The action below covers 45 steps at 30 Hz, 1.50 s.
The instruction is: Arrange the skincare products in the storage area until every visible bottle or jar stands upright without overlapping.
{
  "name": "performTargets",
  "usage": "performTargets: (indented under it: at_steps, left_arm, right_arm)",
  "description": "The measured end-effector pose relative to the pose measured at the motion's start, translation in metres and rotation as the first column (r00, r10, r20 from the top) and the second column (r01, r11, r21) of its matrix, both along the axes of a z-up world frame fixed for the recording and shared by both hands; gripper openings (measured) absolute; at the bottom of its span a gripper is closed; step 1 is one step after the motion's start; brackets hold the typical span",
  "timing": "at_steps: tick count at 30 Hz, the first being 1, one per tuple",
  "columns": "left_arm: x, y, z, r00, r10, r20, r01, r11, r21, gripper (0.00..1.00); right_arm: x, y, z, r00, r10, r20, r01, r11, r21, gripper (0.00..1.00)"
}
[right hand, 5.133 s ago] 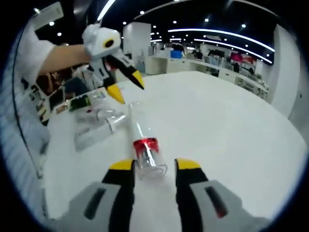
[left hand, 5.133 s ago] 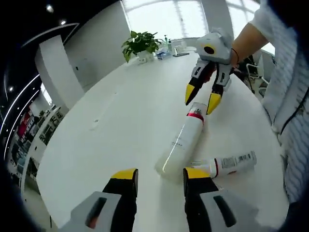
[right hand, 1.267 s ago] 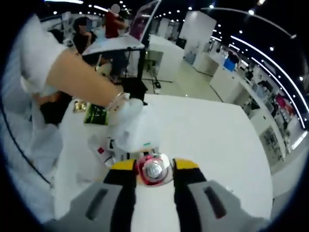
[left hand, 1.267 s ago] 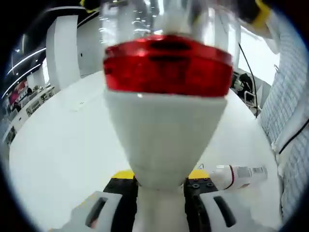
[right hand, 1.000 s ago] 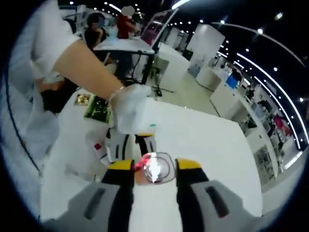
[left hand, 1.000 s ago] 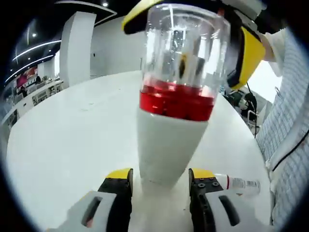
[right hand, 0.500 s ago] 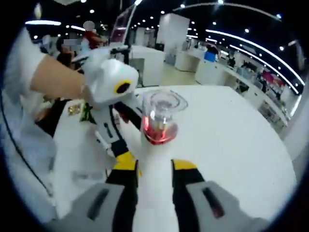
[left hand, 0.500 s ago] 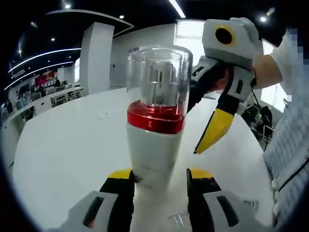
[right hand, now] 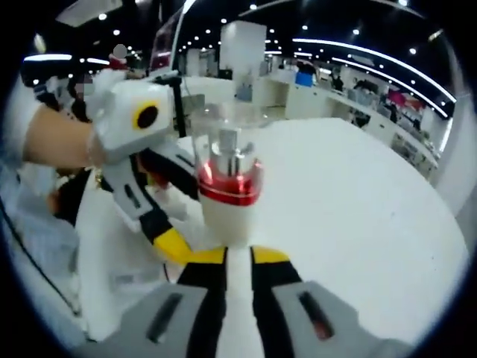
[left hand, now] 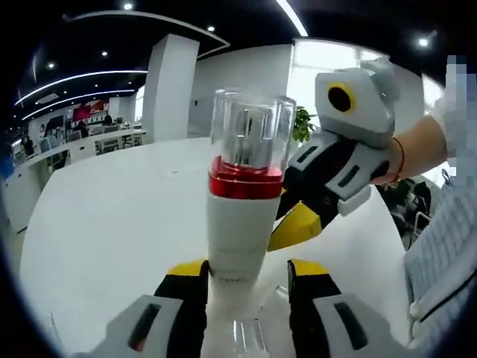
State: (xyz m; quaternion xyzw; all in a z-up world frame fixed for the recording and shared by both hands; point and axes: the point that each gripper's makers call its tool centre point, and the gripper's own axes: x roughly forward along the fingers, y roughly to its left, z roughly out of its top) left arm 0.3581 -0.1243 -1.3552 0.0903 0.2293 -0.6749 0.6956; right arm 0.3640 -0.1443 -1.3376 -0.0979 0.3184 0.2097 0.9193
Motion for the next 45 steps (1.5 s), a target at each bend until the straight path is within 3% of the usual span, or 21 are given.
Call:
performTargets:
  at_steps: [16, 20, 22, 26, 33, 36, 38, 42, 45]
  left_arm:
    - [-0.013, 0.016, 0.006, 0.997, 0.056, -0.056, -0.056, 0.998, -0.003, 0.43]
    - [-0.016, 0.019, 0.008, 0.995, 0.075, -0.073, -0.076, 0.997, -0.021, 0.41]
    - [-0.018, 0.021, 0.008, 0.993, 0.080, -0.083, -0.082, 0.996, -0.027, 0.40]
    - [-0.026, 0.019, 0.006, 0.994, 0.061, -0.093, -0.064, 0.998, -0.022, 0.36]
    - [-0.029, 0.017, 0.008, 0.997, 0.056, -0.045, -0.057, 0.998, -0.024, 0.36]
    - [-0.018, 0.029, 0.018, 0.995, 0.096, 0.005, -0.096, 0.994, -0.044, 0.36]
    - [-0.013, 0.037, 0.023, 0.992, 0.122, 0.014, -0.121, 0.991, -0.054, 0.36]
    - [0.004, 0.067, 0.035, 0.973, 0.228, 0.017, -0.226, 0.970, -0.094, 0.36]
    - [0.014, 0.091, 0.034, 0.956, 0.293, 0.017, -0.291, 0.952, -0.092, 0.36]
  right_arm:
    - [0.003, -0.009, -0.002, 1.000, -0.022, 0.010, 0.022, 1.000, -0.012, 0.05]
    - [-0.004, -0.005, -0.001, 1.000, -0.017, 0.003, 0.016, 0.999, 0.051, 0.14]
    - [-0.013, 0.004, 0.002, 1.000, -0.004, 0.009, 0.003, 0.988, 0.153, 0.20]
    - [-0.013, 0.005, 0.000, 1.000, -0.003, 0.013, 0.001, 0.989, 0.145, 0.21]
    - [-0.001, 0.011, 0.004, 0.999, -0.031, 0.041, 0.025, 0.990, 0.139, 0.24]
    - [0.004, 0.010, 0.001, 0.999, -0.015, 0.048, 0.011, 0.996, 0.093, 0.23]
    - [0.003, 0.010, 0.000, 0.999, -0.012, 0.038, 0.008, 0.995, 0.100, 0.22]
    - [0.003, 0.010, -0.001, 0.999, 0.017, 0.042, -0.021, 0.995, 0.093, 0.21]
    - [0.003, 0.010, -0.001, 0.998, 0.031, 0.046, -0.035, 0.995, 0.098, 0.21]
